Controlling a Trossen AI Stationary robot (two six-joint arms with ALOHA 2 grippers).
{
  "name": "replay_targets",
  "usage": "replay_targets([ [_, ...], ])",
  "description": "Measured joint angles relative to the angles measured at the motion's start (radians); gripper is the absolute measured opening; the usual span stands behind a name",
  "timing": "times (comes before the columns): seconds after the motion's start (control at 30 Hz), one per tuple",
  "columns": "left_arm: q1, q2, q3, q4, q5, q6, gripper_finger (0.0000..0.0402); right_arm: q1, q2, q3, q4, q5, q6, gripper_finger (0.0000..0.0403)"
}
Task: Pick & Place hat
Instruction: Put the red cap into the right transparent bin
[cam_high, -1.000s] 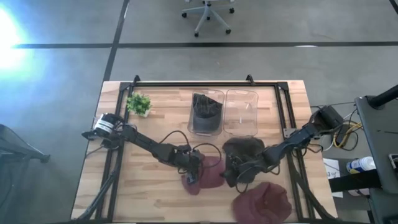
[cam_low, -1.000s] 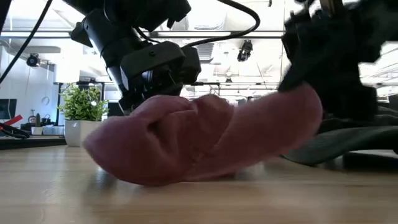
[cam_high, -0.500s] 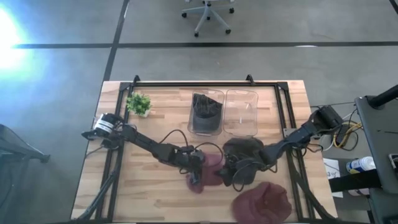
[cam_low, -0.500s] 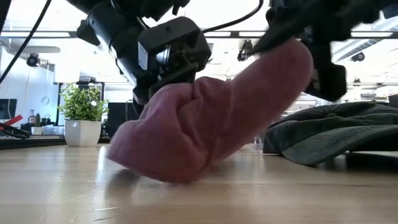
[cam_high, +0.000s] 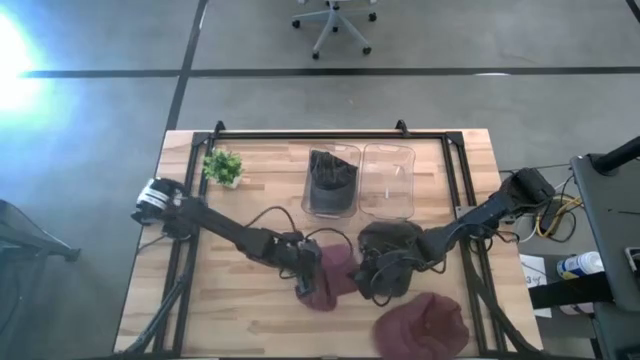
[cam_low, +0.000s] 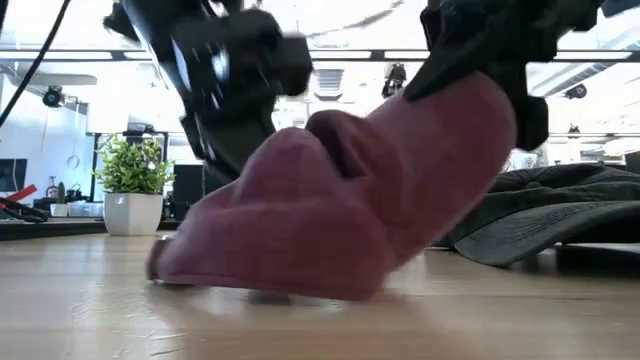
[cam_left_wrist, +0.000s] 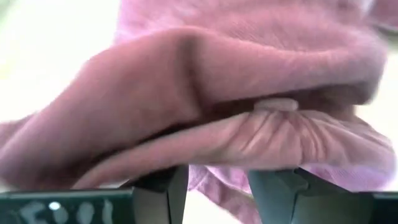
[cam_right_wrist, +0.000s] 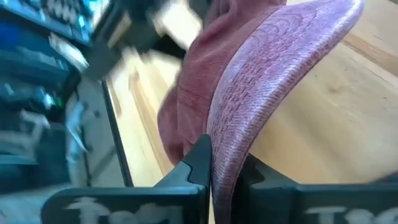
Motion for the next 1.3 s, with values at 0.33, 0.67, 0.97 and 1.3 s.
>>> replay_targets([
  [0.33, -0.094, -0.369, -0.001, -0.370, -0.162, -0.428, 0.0151, 0.008, -0.153, 0.311, -0.541, -0.017, -0.509, 0.0013],
  [0.67, -0.179, -0.415, -0.002, -0.348, -0.501, -0.772, 0.0151, 0.154, -0.161, 0.703, -0.904, 0.310, -1.164, 0.0013],
  [0.97, -0.108, -0.287, -0.003, -0.122, -0.474, -0.672, 0.0151, 0.174, -0.071, 0.801, -1.020, 0.408, -1.355, 0.0013],
  [1.3, -0.123, -0.354, -0.002, -0.125, -0.667, -0.618, 0.0151, 0.223, -0.077, 0.999, -1.191, 0.709, -1.355, 0.0013],
])
